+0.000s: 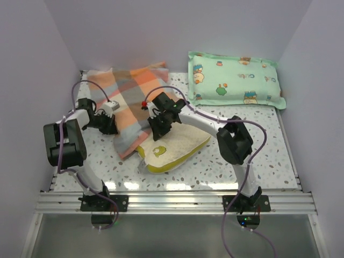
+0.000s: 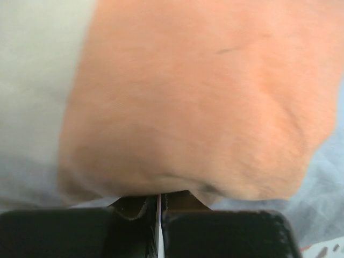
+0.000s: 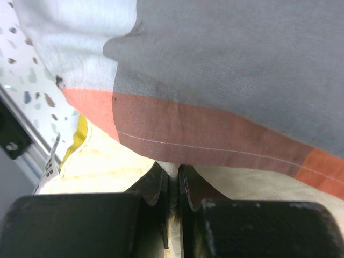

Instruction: Put the pillow into the pillowcase

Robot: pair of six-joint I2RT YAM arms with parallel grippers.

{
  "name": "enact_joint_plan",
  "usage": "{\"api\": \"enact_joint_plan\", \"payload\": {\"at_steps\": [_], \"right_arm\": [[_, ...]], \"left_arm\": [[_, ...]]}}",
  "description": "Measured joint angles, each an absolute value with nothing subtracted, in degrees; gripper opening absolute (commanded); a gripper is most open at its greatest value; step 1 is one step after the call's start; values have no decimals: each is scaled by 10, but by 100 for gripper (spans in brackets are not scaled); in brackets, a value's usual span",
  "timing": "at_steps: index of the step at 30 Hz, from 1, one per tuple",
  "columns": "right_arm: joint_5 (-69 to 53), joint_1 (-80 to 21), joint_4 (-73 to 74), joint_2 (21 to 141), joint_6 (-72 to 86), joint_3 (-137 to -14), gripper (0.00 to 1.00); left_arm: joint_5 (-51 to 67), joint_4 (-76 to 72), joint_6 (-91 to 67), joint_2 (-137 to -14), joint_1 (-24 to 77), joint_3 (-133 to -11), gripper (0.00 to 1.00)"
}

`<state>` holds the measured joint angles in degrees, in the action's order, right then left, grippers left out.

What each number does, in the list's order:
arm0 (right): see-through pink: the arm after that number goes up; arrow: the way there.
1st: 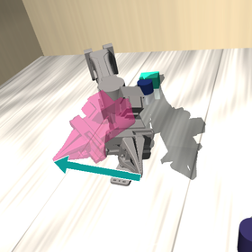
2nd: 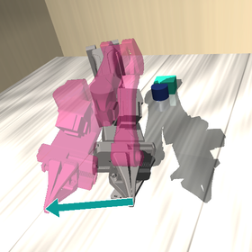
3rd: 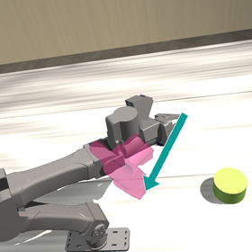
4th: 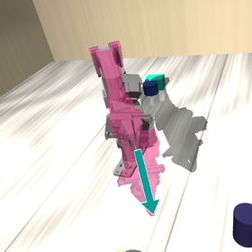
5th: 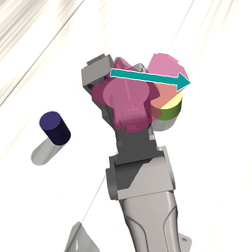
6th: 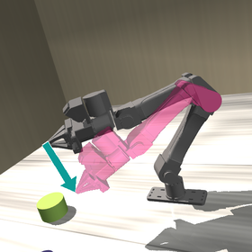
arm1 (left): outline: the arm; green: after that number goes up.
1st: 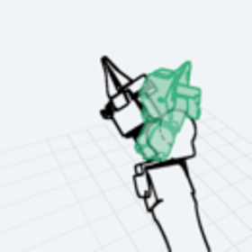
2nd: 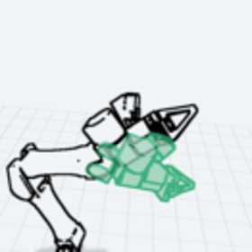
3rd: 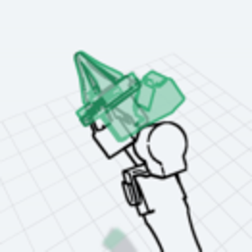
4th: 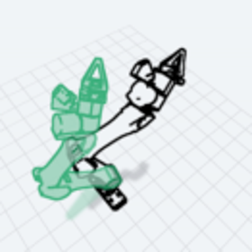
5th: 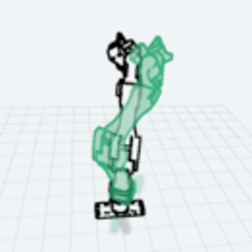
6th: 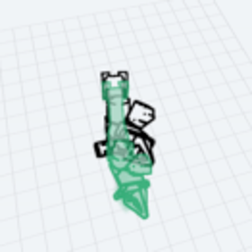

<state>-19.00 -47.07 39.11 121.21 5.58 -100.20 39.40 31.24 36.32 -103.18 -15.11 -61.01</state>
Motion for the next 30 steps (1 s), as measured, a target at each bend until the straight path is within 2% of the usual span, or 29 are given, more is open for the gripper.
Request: {"api": "enact_joint_plan", "payload": {"at_steps": [8, 11, 15, 18, 21, 24, 27, 28, 30], "right_arm": [[-277, -396, 382, 1195, 139, -1003, 0], [-318, -373, 362, 1195, 187, -1010, 0], [-386, -361, 275, 1193, 289, -1022, 0], [-439, -363, 169, 1188, 402, -1026, 0], [-479, -363, 40, 1175, 531, -1004, 0], [-510, -352, -86, 1146, 661, -944, 0], [-539, -328, -171, 1128, 742, -873, 0], [-548, -314, -192, 1127, 757, -849, 0], [-553, -278, -206, 1134, 768, -808, 0]], "left_arm": [[493, 486, 492, -915, -103, -616, 0], [546, 585, 530, -887, -89, -674, 0], [608, 640, 518, -873, -89, -783, 0], [645, 602, 424, -849, -86, -841, 0], [653, 455, 263, -809, -78, -850, 0], [626, 294, 93, -784, -53, -857, 0], [575, 213, 3, -817, 4, -891, 0], [556, 190, -13, -835, 24, -894, 18], [528, 159, -36, -870, 50, -884, 43]]}}
